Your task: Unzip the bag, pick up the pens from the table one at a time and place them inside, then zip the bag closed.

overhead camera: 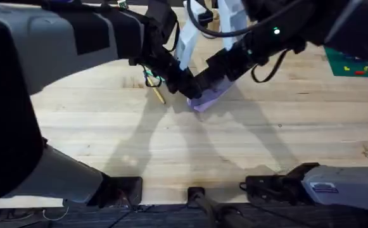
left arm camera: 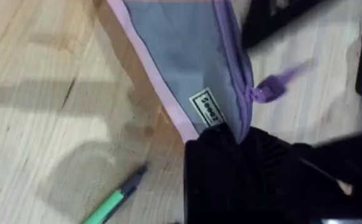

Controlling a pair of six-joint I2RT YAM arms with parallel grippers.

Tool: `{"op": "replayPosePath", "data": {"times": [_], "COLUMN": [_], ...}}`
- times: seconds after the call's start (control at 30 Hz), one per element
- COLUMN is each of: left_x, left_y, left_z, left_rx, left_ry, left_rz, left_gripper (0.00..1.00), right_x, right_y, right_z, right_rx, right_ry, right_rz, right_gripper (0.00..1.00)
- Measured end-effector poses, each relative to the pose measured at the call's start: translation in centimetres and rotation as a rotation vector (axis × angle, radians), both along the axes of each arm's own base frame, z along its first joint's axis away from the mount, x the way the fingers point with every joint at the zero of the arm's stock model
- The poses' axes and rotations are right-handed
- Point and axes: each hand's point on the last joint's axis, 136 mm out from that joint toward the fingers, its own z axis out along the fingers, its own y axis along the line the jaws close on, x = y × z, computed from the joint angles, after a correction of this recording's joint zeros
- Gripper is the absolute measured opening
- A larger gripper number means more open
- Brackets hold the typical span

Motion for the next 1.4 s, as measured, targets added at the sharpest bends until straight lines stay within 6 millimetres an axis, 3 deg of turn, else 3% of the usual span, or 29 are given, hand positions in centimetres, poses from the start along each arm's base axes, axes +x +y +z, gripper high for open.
{"op": "replayPosePath", "data": {"times": [0.03, 0.1, 0.5, 0.77, 0.8, 1.0, 1.23, 1.4], "left_x": [0.0, 0.1, 0.1, 0.1, 0.1, 0.1, -1.3, -0.3], "left_y": [0.0, -0.1, -0.1, -0.1, -0.1, -0.1, 0.8, 2.0], "left_z": [0.0, 0.0, 0.0, 0.0, 0.0, 0.0, -0.1, 1.9], "left_rx": [0.001, 0.0, 0.001, 0.001, 0.0, 0.0, 0.039, 0.075], "left_ry": [-0.001, -0.002, 0.001, 0.001, -0.001, 0.006, 0.094, 0.037], "left_rz": [0.001, 0.003, 0.006, 0.006, 0.005, 0.012, 0.022, 0.063], "left_gripper": [0.043, 0.043, 0.043, 0.043, 0.085, 0.992, 0.995, 0.995], "right_x": [0.0, -0.6, -0.6, -0.2, -0.2, -0.1, 0.8, -0.4], "right_y": [-0.3, -0.7, -7.3, -8.8, -8.9, -8.8, -8.6, -8.7], "right_z": [0.4, 1.2, 6.9, 7.5, 7.5, 7.6, 8.2, 7.8], "right_rx": [-0.007, -0.011, -0.123, -0.149, -0.15, -0.153, -0.145, -0.191], "right_ry": [-0.019, -0.038, -0.294, -0.326, -0.327, -0.338, -0.385, -0.351], "right_rz": [0.006, 0.025, 0.01, -0.019, -0.017, -0.01, -0.003, 0.083], "right_gripper": [0.977, 0.994, 0.995, 0.996, 0.996, 0.996, 0.993, 0.992]}}
